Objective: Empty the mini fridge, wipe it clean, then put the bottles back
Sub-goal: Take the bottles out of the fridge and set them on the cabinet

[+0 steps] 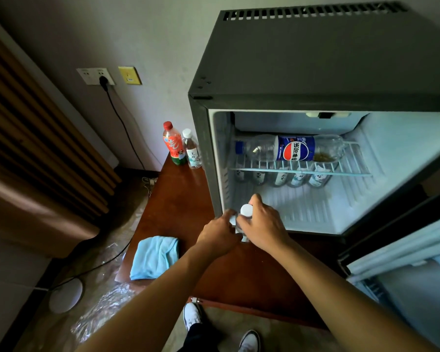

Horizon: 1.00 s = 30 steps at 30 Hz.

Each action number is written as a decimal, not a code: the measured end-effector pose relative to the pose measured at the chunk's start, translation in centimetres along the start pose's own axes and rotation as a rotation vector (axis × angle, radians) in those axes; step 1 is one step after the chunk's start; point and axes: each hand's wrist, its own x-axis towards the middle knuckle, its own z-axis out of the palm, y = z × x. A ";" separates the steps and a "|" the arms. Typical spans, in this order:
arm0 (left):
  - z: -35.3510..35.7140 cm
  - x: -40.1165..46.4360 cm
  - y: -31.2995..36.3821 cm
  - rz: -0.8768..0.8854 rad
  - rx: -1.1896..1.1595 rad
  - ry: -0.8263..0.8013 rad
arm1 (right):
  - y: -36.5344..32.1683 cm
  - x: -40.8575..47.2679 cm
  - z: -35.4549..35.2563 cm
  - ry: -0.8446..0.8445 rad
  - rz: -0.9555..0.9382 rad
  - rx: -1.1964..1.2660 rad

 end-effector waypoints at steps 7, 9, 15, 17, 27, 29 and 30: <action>0.4 -0.8 -2.3 -0.006 0.014 -0.017 | -1.2 -1.2 1.2 -0.040 -0.005 0.012; 0.2 -1.0 -3.1 -0.009 0.009 0.000 | -2.0 -1.4 1.8 -0.038 0.000 0.021; -1.2 -1.4 -5.4 -0.033 0.037 0.033 | -4.9 -1.3 3.1 -0.080 -0.036 0.060; -1.6 -1.4 -6.2 -0.020 0.068 0.018 | -5.8 -1.4 3.8 -0.087 -0.054 0.077; -4.5 -1.3 -11.1 -0.067 0.075 0.037 | -9.9 0.6 7.2 -0.196 -0.115 0.065; -5.1 -1.1 -12.1 -0.107 0.059 0.048 | -10.7 1.3 7.9 -0.211 -0.153 0.031; -5.4 -0.9 -12.7 -0.124 0.049 0.052 | -11.1 1.6 8.3 -0.219 -0.171 0.020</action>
